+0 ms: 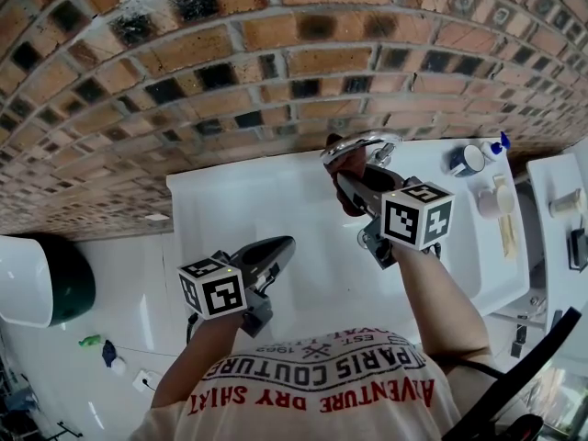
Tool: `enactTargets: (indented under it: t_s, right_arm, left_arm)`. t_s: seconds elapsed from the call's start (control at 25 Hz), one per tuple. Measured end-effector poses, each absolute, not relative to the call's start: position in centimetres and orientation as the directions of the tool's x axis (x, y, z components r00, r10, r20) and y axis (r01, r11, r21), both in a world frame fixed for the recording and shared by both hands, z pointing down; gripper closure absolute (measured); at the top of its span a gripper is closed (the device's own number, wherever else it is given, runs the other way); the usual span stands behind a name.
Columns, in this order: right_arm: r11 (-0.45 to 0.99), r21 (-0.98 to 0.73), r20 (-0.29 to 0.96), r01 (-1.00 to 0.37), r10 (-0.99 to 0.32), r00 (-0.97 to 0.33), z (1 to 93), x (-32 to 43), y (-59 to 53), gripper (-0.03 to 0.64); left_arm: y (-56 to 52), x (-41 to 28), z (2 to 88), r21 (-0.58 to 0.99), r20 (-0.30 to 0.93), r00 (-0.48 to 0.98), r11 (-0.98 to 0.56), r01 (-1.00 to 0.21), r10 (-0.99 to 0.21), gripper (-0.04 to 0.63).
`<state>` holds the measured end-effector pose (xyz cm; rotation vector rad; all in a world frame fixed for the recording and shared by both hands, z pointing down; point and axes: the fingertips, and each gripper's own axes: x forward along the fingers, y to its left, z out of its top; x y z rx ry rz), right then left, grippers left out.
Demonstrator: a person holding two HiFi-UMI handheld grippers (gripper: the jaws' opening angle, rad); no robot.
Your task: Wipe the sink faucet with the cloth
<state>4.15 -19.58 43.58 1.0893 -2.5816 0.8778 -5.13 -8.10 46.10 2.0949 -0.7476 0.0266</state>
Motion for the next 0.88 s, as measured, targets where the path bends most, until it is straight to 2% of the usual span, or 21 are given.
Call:
enactTargets:
  t_s: [0.44, 0.88]
  right_arm:
    - [0.588, -0.365, 0.386, -0.722, -0.610, -0.692, 41.5, 4.6, -19.9, 0.517]
    - [0.529, -0.401, 0.328, -0.748, -0.680, -0.656, 39.4, 8.8, -21.2, 0.517]
  left_arm:
    - [-8.1, -5.4, 45.9, 0.739, 0.285, 0.818, -0.429, -0.519, -0.499, 0.595]
    - [-8.1, -5.1, 45.8, 0.740, 0.286, 0.823, -0.433, -0.515, -0.491, 0.595]
